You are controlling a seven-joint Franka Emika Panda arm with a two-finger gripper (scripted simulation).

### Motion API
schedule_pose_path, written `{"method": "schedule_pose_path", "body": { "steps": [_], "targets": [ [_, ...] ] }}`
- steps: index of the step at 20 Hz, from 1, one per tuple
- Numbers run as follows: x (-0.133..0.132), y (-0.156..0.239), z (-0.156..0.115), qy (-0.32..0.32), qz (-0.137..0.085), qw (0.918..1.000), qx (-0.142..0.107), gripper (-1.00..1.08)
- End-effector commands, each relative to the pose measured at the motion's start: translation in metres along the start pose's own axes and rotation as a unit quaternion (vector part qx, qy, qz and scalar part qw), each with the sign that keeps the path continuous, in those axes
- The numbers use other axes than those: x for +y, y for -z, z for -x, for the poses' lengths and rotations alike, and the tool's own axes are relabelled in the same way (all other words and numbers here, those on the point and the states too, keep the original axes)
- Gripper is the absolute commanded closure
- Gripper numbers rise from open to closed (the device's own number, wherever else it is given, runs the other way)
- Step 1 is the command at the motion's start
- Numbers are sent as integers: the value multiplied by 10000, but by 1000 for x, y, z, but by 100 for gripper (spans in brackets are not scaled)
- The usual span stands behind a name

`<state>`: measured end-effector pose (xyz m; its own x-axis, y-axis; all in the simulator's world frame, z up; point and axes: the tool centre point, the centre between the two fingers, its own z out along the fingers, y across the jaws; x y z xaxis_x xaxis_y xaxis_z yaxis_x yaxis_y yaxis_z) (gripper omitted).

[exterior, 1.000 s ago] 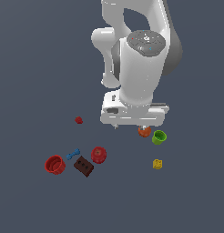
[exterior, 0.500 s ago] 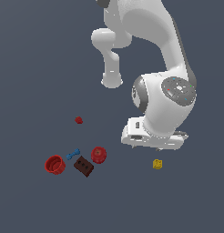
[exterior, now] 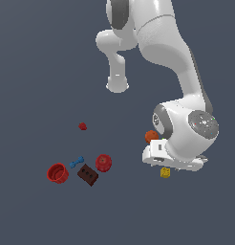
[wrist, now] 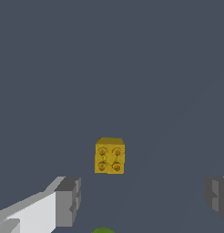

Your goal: Pick up a designated object from a clutter of objects.

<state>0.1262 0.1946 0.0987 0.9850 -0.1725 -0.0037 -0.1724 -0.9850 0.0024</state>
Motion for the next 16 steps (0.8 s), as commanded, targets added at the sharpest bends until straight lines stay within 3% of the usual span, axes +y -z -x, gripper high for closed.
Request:
{"method": "schedule_pose_path", "body": {
  "steps": [1, 16],
  "targets": [
    [-10, -11, -1, -49, -6, 10000, 13, -92],
    [-22, -40, 1, -96, -10, 10000, 14, -92]
  ]
}}
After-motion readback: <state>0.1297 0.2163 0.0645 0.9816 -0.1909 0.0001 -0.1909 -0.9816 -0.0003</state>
